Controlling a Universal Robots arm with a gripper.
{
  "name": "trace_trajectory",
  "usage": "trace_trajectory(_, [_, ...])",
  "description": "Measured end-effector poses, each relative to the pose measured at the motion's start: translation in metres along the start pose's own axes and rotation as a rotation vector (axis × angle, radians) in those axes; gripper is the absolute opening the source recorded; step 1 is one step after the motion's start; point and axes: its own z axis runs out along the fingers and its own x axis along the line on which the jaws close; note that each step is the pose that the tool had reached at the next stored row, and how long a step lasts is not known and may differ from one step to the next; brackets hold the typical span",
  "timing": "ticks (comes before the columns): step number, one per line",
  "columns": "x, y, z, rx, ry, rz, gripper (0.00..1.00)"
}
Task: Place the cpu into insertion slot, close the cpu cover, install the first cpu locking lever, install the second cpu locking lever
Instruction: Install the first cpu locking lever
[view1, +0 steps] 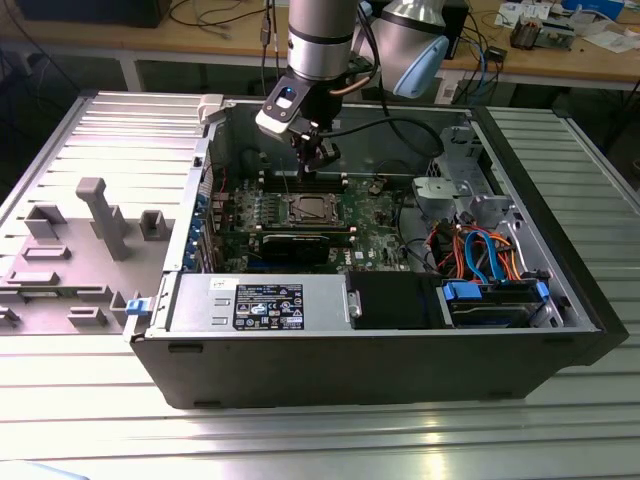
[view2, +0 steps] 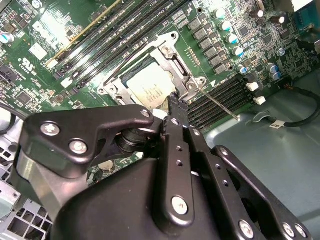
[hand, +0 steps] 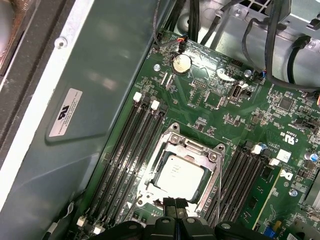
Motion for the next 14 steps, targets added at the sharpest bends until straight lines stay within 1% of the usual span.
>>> trace_trajectory(9, [0.0, 0.0001, 0.0, 0.0001, -0.0001, -0.004, 0.11])
trace_trajectory(11, [0.0, 0.0001, 0.0, 0.0002, -0.0002, -0.008, 0.11])
trace_trajectory(14, [0.0, 0.0001, 0.0, 0.0005, -0.0006, -0.024, 0.11])
